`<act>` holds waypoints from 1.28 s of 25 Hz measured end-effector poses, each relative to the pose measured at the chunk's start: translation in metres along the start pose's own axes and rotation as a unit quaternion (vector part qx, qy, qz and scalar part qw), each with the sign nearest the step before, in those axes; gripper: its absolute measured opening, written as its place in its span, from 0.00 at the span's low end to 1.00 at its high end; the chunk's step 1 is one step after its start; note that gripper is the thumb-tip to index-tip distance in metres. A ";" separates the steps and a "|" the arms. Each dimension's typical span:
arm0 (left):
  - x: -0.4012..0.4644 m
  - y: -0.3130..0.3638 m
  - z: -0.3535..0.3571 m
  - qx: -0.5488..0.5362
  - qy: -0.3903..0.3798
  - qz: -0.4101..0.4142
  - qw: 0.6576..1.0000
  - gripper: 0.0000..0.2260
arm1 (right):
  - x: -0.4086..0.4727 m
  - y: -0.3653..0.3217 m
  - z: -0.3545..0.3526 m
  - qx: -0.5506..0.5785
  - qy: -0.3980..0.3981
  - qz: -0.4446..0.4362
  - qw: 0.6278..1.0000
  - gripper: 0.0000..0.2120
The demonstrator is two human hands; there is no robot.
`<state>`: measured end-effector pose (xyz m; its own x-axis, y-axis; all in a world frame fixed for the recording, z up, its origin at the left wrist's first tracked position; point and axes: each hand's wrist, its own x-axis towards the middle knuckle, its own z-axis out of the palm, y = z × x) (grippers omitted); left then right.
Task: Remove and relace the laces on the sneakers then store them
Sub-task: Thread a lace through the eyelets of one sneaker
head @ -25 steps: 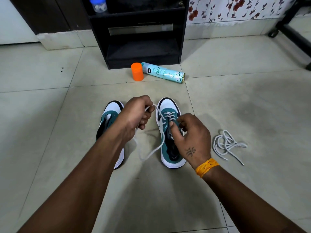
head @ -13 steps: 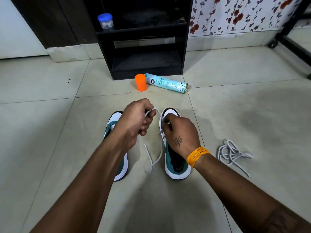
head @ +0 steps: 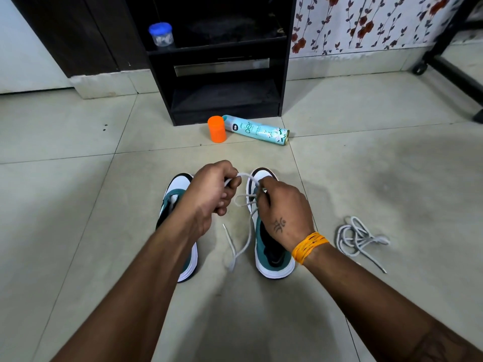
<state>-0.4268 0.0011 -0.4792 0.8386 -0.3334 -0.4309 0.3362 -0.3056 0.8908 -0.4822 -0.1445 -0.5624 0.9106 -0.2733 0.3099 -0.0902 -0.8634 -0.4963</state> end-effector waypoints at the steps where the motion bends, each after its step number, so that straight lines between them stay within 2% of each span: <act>1: 0.000 -0.001 0.000 0.004 0.001 -0.001 1.000 0.11 | -0.001 -0.006 -0.002 0.022 0.011 -0.008 1.000 0.10; 3: 0.000 -0.003 0.001 0.008 0.001 -0.001 1.000 0.11 | -0.002 -0.020 -0.010 0.072 0.037 -0.043 0.996 0.17; 6: 0.001 -0.002 0.001 0.009 -0.009 0.010 1.000 0.11 | -0.003 -0.028 -0.013 0.099 0.080 -0.105 0.986 0.11; 12: 0.003 -0.006 -0.006 0.032 -0.023 0.063 0.997 0.13 | -0.001 -0.007 -0.005 0.099 0.067 -0.033 0.992 0.06; 16: 0.008 -0.009 -0.013 -0.013 0.001 0.103 0.995 0.07 | -0.001 -0.004 -0.006 0.097 0.067 -0.020 0.993 0.03; 19: 0.007 -0.011 -0.011 -0.060 -0.018 0.109 0.992 0.07 | -0.001 -0.003 -0.004 0.104 0.071 -0.006 0.992 0.03; 24: 0.008 -0.014 -0.013 -0.106 -0.059 0.094 0.988 0.14 | -0.002 0.004 0.000 0.153 0.055 0.013 0.987 0.05; 27: 0.012 -0.020 -0.013 -0.076 -0.025 0.115 0.990 0.11 | -0.006 0.010 -0.002 0.183 0.051 0.068 0.979 0.10; 29: 0.018 -0.027 -0.009 -0.045 0.018 0.132 0.990 0.07 | -0.012 0.017 -0.004 0.213 0.049 0.113 0.969 0.11; 32: 0.029 -0.039 -0.001 0.091 0.114 0.190 0.971 0.04 | -0.023 0.029 -0.009 0.237 0.046 0.168 0.956 0.08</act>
<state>-0.4153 0.0049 -0.5263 0.9675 -0.2525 -0.0144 -0.0797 -0.3582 0.9302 -0.5093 -0.1670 -0.5760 0.8212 -0.5563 0.1274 -0.1592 -0.4376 -0.8850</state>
